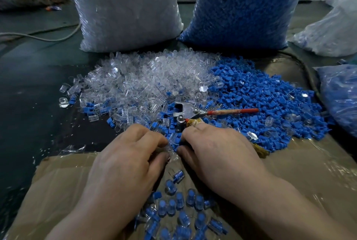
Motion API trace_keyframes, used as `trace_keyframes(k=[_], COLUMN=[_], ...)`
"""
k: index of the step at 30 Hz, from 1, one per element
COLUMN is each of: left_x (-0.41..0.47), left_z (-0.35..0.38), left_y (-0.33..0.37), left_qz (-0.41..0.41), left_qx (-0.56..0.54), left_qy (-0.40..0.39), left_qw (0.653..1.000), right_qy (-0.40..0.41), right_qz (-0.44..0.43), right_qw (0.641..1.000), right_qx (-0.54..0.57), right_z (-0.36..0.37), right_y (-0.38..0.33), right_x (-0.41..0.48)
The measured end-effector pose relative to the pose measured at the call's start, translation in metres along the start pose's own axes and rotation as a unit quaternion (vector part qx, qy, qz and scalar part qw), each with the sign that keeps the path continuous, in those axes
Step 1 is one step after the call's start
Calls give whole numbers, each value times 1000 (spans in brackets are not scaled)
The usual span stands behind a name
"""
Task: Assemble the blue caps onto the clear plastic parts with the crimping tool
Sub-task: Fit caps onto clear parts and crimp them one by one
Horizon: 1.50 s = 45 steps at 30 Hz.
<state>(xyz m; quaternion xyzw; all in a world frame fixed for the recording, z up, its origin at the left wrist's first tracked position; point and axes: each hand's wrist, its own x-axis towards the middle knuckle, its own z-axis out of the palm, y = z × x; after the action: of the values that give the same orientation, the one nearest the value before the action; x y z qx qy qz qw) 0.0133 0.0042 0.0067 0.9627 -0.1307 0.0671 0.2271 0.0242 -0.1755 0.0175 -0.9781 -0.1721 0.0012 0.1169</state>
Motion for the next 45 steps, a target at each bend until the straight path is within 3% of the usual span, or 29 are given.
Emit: trace_keyframes(k=[13,30,35,37,40,43,45], left_x=[-1,-1,-3,-3,0,3,3], left_z=[4,4,4,3,-2,-6,-5], left_y=[-3,0,0,0,3,7,8], left_qz=[9,65,-33,-116,-177,-199,-204], left_qx=[-23,-21,-119,-268,-478,-595,-615], left_qy=[35,6,74,98,88,59,39], left_qw=[999,998,990,951,856,776,761], right_qy=[-6,13,78,54,11,-13,-26], right_qz=[-2,-65,21,86,142,127,112], right_qw=[1000,997,980,930,777,633,567], right_qx=[5,46,183,353,613,764,816], right_z=[-4,-4,-7,-11,-16,-19,-21], right_y=[-2,-3,1,2,4,6,6], right_x=[0,-9,-13,-13,-12,-10,-9])
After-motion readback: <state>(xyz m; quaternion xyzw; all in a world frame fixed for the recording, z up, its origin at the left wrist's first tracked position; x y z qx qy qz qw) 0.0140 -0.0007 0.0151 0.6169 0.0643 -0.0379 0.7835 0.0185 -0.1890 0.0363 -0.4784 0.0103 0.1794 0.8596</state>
